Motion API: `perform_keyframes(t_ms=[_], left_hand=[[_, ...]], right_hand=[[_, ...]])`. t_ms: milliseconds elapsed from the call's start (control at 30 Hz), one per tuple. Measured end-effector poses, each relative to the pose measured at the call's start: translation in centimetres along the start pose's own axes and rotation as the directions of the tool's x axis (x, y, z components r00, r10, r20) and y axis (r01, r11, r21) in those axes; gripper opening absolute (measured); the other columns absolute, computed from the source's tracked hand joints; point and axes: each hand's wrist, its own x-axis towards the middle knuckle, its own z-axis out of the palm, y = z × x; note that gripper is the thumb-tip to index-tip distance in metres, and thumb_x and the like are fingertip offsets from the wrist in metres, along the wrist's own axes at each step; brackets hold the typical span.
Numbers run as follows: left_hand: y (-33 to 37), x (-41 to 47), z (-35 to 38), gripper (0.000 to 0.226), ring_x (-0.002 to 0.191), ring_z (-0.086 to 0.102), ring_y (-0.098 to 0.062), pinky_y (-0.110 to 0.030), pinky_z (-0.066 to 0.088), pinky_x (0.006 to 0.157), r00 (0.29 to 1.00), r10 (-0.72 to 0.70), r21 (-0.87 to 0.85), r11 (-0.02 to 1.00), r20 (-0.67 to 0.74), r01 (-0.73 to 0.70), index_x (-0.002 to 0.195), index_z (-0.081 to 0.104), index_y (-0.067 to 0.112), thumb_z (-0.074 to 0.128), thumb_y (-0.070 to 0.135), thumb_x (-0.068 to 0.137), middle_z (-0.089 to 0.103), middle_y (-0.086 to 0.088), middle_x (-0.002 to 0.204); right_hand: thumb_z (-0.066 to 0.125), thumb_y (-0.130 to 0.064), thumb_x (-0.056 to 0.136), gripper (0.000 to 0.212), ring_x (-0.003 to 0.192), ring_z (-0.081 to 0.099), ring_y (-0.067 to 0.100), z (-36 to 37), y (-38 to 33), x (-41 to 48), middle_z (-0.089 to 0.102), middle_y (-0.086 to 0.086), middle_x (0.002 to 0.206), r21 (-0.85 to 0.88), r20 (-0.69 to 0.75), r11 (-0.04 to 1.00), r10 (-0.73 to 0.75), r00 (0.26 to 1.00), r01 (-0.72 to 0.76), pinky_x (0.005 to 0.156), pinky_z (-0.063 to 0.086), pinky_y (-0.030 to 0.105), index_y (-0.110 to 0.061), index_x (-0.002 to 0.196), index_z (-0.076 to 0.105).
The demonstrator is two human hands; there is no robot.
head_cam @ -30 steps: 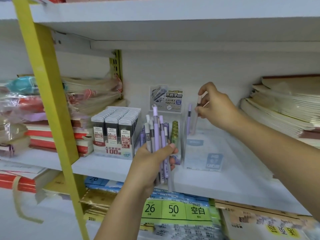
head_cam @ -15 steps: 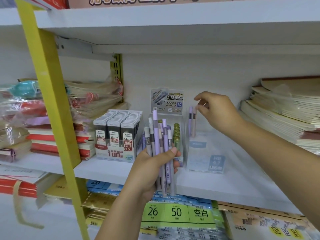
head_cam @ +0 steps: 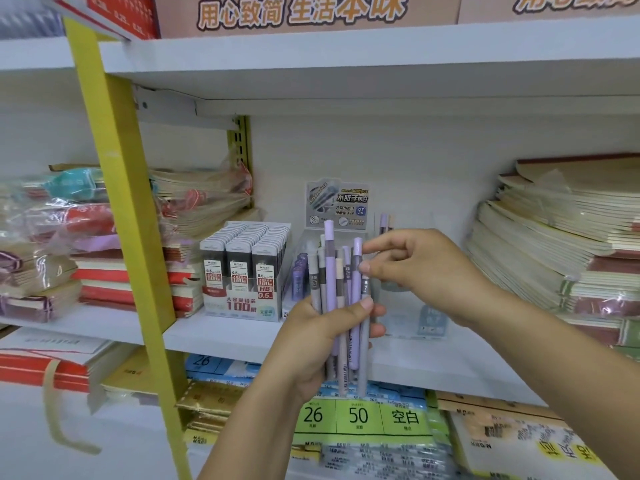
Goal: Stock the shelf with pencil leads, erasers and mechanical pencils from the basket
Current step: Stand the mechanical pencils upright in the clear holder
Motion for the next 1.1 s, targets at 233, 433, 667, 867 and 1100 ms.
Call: perform_keyframes(t_ms=[233,433,667,867,1100], left_hand=[[0.2,0.0,-0.5,0.039,0.085,0.076,-0.028,-0.028,0.060,0.067,1.000,0.002,-0.017,1.000,-0.014,-0.002,0.105,0.072,0.003,0.076,0.018,0.069,0.077,-0.017,0.096],[-0.1,0.5,-0.5,0.027,0.081,0.076,-0.025,-0.028,0.059,0.062,0.998,-0.001,-0.026,1.000,-0.059,-0.001,0.107,0.070,0.003,0.073,0.013,0.081,0.077,-0.017,0.095],[-0.7,1.1,-0.9,0.025,0.058,0.066,-0.018,-0.027,0.055,0.054,0.997,-0.009,-0.044,0.999,-0.080,0.005,0.105,0.066,-0.001,0.070,0.013,0.085,0.074,-0.015,0.082],[-1.0,1.5,-0.9,0.020,0.055,0.063,-0.017,-0.027,0.055,0.055,0.997,-0.012,-0.053,0.999,-0.073,0.008,0.104,0.066,-0.002,0.068,0.010,0.088,0.073,-0.015,0.079],[-1.3,1.8,-1.2,0.023,0.056,0.063,-0.017,-0.027,0.055,0.056,0.998,-0.014,-0.063,0.998,-0.069,0.009,0.104,0.067,0.001,0.070,0.013,0.084,0.073,-0.015,0.081]], right_hand=[[0.071,-0.011,0.084,0.018,0.070,0.070,0.014,-1.4,-0.5,0.4,0.075,0.005,0.083,0.287,-0.166,0.957,0.007,0.986,0.042,0.058,0.053,0.022,-0.019,0.099,0.065],[0.068,0.000,0.083,0.029,0.068,0.071,0.022,-1.9,-1.0,0.4,0.074,0.014,0.082,0.341,-0.082,0.940,0.031,0.996,-0.002,0.055,0.059,0.029,-0.017,0.104,0.057],[0.069,-0.009,0.086,0.029,0.074,0.069,0.021,-6.5,0.1,3.7,0.069,0.006,0.079,-0.202,-0.404,0.964,-0.240,0.883,0.170,0.065,0.059,0.036,-0.028,0.098,0.052],[0.074,-0.015,0.081,0.029,0.063,0.067,0.011,-6.0,3.1,5.5,0.065,-0.002,0.073,-0.427,-0.335,0.899,-0.256,0.907,0.097,0.070,0.057,0.040,-0.026,0.095,0.050],[0.075,-0.012,0.080,0.029,0.059,0.066,0.009,-5.3,3.9,6.6,0.066,0.001,0.072,-0.468,-0.290,0.879,-0.252,0.923,0.093,0.067,0.056,0.035,-0.019,0.094,0.050]])
